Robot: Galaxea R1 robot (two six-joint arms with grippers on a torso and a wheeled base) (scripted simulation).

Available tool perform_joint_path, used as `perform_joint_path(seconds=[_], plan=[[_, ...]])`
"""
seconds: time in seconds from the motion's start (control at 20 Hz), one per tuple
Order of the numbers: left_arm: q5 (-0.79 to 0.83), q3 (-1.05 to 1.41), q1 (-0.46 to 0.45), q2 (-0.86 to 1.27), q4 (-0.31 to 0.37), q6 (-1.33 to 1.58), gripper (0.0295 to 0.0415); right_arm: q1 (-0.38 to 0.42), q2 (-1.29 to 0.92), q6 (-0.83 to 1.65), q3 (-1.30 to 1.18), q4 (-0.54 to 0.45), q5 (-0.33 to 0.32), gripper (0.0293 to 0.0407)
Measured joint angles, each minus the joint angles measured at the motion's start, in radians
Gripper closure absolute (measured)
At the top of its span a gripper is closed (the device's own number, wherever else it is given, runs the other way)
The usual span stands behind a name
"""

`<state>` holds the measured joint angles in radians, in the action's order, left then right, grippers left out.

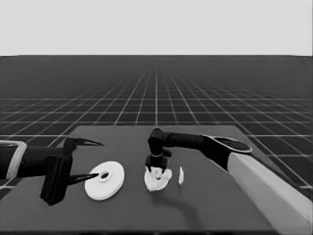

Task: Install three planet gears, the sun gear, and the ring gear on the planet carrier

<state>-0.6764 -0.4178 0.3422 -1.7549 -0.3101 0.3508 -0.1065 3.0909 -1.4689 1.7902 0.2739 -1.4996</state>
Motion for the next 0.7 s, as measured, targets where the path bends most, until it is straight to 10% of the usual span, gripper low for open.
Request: perform_joint_path(seconds=[0.7], plan=[[0.0,0.0,0.0,0.0,0.0,0.0,0.0326,0.0,0.0,-0.147,0.0,0.0,0.0,0.0391]])
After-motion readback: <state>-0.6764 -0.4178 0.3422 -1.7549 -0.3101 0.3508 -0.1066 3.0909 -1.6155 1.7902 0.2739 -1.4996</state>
